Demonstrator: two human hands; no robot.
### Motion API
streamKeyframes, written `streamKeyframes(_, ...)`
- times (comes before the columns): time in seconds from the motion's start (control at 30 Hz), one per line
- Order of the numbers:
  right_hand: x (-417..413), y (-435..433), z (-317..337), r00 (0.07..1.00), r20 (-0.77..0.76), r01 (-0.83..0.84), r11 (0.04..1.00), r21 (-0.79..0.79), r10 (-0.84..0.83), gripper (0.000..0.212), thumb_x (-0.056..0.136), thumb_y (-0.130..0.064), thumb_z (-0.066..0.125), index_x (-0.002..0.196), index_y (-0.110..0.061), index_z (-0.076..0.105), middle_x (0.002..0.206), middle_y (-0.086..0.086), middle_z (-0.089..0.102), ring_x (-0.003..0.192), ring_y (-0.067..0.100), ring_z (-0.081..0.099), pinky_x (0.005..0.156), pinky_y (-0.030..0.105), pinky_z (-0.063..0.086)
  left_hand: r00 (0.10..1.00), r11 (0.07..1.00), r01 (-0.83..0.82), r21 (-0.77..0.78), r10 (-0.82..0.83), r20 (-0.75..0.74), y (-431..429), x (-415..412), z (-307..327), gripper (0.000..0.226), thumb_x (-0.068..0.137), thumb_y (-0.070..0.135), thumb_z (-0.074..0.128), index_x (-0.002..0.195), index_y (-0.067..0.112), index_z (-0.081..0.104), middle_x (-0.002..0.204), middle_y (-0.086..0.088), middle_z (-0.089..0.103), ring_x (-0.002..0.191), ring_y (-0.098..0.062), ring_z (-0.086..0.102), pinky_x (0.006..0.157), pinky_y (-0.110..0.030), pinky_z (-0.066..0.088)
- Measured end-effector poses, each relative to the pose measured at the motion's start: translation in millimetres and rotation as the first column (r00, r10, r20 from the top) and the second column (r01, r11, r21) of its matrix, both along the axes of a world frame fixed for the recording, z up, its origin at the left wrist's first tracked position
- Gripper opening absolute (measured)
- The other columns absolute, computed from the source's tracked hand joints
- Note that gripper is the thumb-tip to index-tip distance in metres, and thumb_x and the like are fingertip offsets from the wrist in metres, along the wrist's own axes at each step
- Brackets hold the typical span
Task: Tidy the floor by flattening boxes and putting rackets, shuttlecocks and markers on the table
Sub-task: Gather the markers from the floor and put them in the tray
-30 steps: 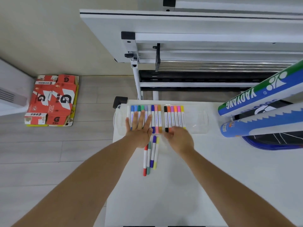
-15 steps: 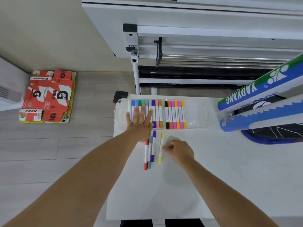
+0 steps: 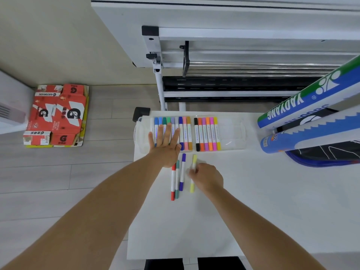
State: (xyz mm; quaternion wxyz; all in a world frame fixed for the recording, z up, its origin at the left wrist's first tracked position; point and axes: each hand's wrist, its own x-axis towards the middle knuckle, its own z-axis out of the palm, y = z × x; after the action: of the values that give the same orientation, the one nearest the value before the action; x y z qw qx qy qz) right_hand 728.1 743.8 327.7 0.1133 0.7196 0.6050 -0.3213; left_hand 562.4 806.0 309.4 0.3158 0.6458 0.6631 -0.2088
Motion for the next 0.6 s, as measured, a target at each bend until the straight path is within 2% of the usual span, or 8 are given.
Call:
streamKeyframes(0.2, 33.7, 27.3, 22.4, 0.991, -0.083, 0.110, 0.989, 0.103, -0.102, 0.026, 0.090, -0.038, 0.049, 0.072, -0.020, 0.054, 0.068, -0.005, 0.058, 0.063, 0.010, 0.056, 0.053, 0.022, 0.041, 1.000, 1.000, 0.017, -0.005, -0.017, -0.004, 0.7, -0.2, 3.0, 0.067, 0.104, 0.052, 0.009, 0.142, 0.032, -0.043, 0.144, -0.001, -0.056, 0.134, -0.031, -0.049, 0.114, -0.064, -0.014)
streamKeyframes(0.3, 60.1, 57.6, 27.8, 0.973, -0.123, 0.212, 0.966, 0.146, -0.195, 0.030, 0.090, -0.034, 0.049, 0.067, -0.016, 0.053, 0.064, 0.000, 0.059, 0.061, 0.018, 0.057, 0.053, 0.025, 0.040, 1.000, 1.000, 0.019, 0.001, -0.019, -0.001, 0.6, -0.7, 2.8, 0.066, 0.104, 0.053, 0.007, 0.142, 0.032, -0.043, 0.145, -0.001, -0.056, 0.134, -0.030, -0.049, 0.114, -0.063, -0.016)
streamKeyframes(0.43, 80.0, 97.7, 22.9, 0.977, -0.085, 0.209, 0.957, 0.201, -0.195, 0.030, 0.095, -0.030, 0.051, 0.071, -0.013, 0.055, 0.067, 0.002, 0.057, 0.061, 0.016, 0.054, 0.053, 0.023, 0.036, 1.000, 1.000, 0.019, 0.010, -0.019, -0.008, 0.5, 0.0, 0.7, 0.067, 0.103, 0.054, 0.007, 0.140, 0.032, -0.045, 0.144, -0.001, -0.057, 0.134, -0.030, -0.049, 0.114, -0.063, -0.017)
streamKeyframes(0.5, 81.8, 111.6, 17.8, 0.979, -0.064, 0.200, 0.963, 0.180, -0.192, 0.027, 0.095, -0.031, 0.053, 0.075, -0.013, 0.054, 0.067, 0.000, 0.054, 0.062, 0.015, 0.052, 0.049, 0.023, 0.032, 1.000, 1.000, 0.018, 0.011, -0.018, -0.016, 0.6, 0.2, 0.3, 0.067, 0.103, 0.054, 0.006, 0.140, 0.032, -0.045, 0.143, -0.001, -0.057, 0.133, -0.030, -0.049, 0.114, -0.063, -0.017)
streamKeyframes(0.6, 80.0, 123.6, 8.3, 0.977, -0.056, 0.209, 0.972, 0.108, -0.204, 0.029, 0.094, -0.039, 0.057, 0.083, -0.013, 0.060, 0.073, 0.001, 0.059, 0.065, 0.015, 0.056, 0.052, 0.023, 0.036, 1.000, 1.000, 0.015, 0.006, -0.015, -0.024, 0.8, 0.7, 1.1, 0.066, 0.103, 0.053, 0.006, 0.139, 0.032, -0.046, 0.142, -0.001, -0.058, 0.133, -0.030, -0.050, 0.114, -0.062, -0.017)
